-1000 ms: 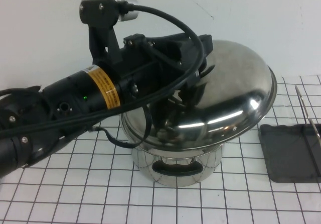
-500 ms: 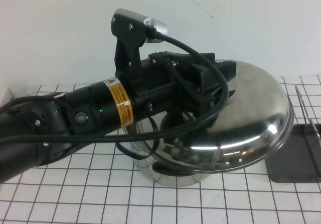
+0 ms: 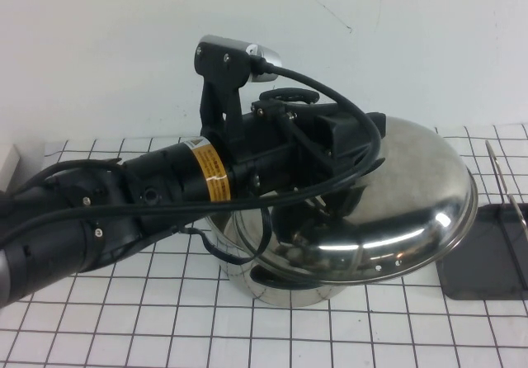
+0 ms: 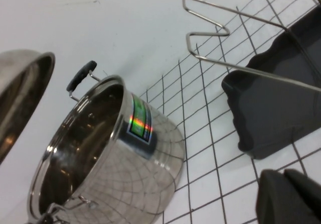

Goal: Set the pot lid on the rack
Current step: Hand over the pot lid

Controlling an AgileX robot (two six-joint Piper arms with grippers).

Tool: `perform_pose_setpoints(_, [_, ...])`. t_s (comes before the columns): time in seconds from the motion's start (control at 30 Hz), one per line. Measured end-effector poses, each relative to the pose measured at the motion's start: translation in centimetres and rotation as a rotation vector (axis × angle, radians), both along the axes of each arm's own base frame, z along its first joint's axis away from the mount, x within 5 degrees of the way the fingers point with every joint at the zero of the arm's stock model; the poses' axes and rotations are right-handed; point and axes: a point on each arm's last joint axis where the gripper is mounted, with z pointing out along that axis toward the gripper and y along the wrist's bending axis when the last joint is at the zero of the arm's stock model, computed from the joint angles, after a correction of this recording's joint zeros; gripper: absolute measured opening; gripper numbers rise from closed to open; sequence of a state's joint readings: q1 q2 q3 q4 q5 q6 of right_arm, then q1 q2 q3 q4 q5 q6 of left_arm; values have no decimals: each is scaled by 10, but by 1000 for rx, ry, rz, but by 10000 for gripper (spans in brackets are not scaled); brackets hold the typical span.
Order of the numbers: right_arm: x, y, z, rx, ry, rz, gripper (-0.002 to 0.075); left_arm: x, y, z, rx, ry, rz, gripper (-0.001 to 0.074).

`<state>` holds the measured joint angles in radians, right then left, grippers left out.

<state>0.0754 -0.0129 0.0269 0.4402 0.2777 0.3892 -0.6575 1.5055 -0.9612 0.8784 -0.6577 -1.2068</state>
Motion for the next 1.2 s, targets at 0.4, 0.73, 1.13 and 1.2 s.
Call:
perform_pose_setpoints(0.4, [-5, 2, 57, -202, -229, 65, -3, 7, -4, -12, -4, 52, 16, 315])
perform_pose_setpoints(0.73, [21, 18, 108, -287, -164, 247, 6, 10, -3, -10, -53, 93, 49, 315])
perform_pose_setpoints(1.13, [48, 35, 148, -88, -366, 377, 425, 13, -1, -8, -130, 168, 90, 315])
perform_pose_setpoints(1.2, [53, 37, 148, -62, -339, 399, 446, 15, 0, -6, -177, 224, 108, 315])
